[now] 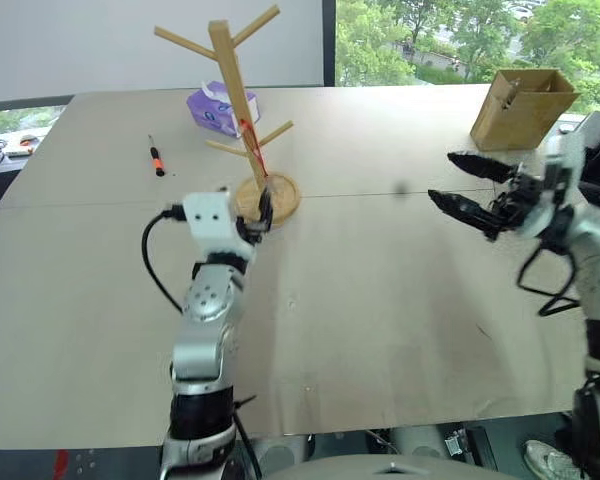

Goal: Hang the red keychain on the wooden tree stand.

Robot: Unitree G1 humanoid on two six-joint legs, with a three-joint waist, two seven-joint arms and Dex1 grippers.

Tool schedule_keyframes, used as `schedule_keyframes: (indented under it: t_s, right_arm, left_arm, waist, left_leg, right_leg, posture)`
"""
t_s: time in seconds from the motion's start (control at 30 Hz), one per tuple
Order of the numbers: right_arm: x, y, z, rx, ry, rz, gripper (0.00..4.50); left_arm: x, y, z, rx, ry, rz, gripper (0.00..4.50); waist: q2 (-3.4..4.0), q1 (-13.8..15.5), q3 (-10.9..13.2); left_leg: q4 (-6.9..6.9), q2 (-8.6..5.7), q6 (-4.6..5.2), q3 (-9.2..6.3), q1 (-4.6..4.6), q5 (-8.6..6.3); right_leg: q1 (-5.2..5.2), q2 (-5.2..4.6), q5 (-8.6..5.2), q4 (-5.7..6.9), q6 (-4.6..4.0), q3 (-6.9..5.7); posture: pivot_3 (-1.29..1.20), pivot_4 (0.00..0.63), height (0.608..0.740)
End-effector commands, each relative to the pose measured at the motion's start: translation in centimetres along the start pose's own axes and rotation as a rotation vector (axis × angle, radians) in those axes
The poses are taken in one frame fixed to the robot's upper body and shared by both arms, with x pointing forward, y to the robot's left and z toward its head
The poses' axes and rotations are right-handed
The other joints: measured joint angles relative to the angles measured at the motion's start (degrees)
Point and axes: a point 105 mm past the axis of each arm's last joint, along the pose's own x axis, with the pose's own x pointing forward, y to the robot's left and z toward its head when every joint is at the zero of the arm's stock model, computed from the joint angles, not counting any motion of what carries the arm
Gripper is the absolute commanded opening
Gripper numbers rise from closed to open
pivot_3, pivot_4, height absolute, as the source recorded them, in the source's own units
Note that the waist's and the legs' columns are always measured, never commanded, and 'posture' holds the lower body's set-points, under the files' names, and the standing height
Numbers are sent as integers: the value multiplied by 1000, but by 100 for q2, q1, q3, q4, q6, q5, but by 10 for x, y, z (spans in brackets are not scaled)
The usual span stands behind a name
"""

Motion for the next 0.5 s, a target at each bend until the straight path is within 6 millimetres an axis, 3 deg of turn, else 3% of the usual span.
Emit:
schedule_keyframes:
  t_s: [0.03,0.27,0.5]
  right_arm:
    - [-8,-21,-35,-44,10,-287,4500]
    - [-24,-35,-89,-157,83,-612,4500]
    - [-37,-38,-100,-217,83,-714,4500]
  left_arm:
    - [-16,31,-12,38,1,98,3838]
    - [-35,49,-31,70,14,133,3838]
    - [-33,45,-31,75,-2,108,3838]
  waist:
    - [-6,-3,-5]
    - [-3,6,0]
    - [-3,-16,0]
  left_leg:
    - [-1,0,0,-1,1,0]
    - [3,0,1,7,-4,0]
    - [-2,5,0,4,2,0]
  right_leg:
    - [0,0,0,0,1,-1]
    - [-2,-6,-1,-2,1,2]
    - [-2,0,-2,-1,2,2]
  posture:
    - [0,150,740]
    - [0,150,740]
    - [0,150,740]
